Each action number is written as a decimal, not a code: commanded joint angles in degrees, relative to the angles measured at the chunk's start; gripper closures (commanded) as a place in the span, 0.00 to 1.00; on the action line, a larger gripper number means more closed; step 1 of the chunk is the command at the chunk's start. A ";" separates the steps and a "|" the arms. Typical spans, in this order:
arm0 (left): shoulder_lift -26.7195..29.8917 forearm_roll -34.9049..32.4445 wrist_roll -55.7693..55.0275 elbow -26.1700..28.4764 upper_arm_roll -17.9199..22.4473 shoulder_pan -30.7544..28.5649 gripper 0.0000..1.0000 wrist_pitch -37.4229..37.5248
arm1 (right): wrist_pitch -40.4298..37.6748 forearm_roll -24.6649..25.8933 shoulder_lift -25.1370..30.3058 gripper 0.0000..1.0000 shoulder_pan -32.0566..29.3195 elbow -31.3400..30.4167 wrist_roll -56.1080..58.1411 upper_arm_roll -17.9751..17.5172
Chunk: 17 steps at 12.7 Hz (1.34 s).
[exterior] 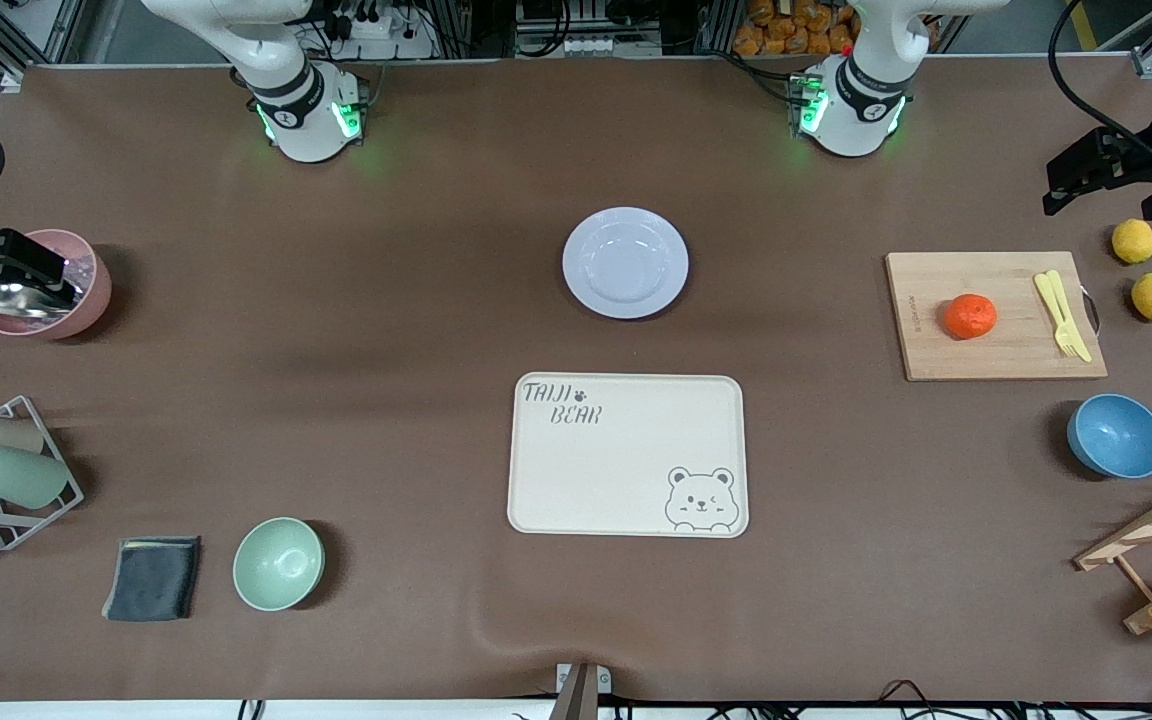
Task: Place orange and plate with both arms
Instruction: 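Lower the left gripper over the orange on the wooden cutting board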
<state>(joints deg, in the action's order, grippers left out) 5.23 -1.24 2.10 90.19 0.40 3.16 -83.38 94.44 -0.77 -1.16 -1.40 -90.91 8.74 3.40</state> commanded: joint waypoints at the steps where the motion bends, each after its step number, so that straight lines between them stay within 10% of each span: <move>1: -0.05 -1.22 -0.35 -0.45 -0.32 -0.08 0.00 -0.20 | -0.93 0.59 -0.77 0.00 0.17 1.71 -0.39 0.21; 9: -13.39 -6.32 -3.77 2.88 -0.40 -2.09 0.00 -4.31 | -0.84 0.15 -1.30 0.00 -0.18 1.71 -0.13 0.29; 17: -15.86 -6.32 -3.07 23.79 -0.40 -9.03 0.00 -27.07 | -1.10 0.33 -1.30 0.00 0.17 1.53 -0.48 0.29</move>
<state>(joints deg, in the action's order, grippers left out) -11.76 -6.47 -1.08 109.16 0.50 -3.93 -106.07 94.33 -0.76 -1.90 -1.41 -90.62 8.75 3.59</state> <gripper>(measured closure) 0.000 0.000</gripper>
